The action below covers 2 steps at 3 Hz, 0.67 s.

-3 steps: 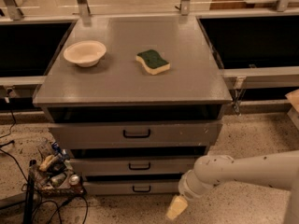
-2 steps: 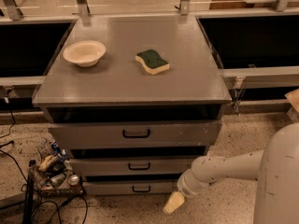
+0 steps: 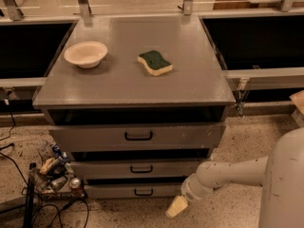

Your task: Open bottom drawer

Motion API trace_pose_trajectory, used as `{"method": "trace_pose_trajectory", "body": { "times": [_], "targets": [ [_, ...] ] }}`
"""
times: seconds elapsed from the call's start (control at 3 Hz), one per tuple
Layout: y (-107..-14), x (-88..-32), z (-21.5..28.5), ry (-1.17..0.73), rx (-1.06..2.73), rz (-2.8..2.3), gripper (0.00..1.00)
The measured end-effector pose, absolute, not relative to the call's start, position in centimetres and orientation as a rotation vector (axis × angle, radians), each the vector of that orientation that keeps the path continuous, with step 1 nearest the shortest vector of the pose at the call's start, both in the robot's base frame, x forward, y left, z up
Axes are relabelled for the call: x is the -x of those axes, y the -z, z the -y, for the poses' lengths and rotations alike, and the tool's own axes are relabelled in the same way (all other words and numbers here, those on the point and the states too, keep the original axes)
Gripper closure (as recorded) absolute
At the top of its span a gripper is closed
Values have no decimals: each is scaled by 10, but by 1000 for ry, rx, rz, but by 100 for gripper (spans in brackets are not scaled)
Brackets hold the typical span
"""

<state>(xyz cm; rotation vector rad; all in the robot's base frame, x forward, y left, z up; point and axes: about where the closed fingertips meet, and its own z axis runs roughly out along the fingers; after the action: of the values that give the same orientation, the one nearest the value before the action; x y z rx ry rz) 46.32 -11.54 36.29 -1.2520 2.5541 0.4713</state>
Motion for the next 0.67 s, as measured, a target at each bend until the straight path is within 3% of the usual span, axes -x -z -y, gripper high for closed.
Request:
{"method": "trace_pose_trajectory", "body": {
  "times": [0.67],
  "targets": [
    [-322,-470,115,-560,1157,-2582,0]
  ]
}}
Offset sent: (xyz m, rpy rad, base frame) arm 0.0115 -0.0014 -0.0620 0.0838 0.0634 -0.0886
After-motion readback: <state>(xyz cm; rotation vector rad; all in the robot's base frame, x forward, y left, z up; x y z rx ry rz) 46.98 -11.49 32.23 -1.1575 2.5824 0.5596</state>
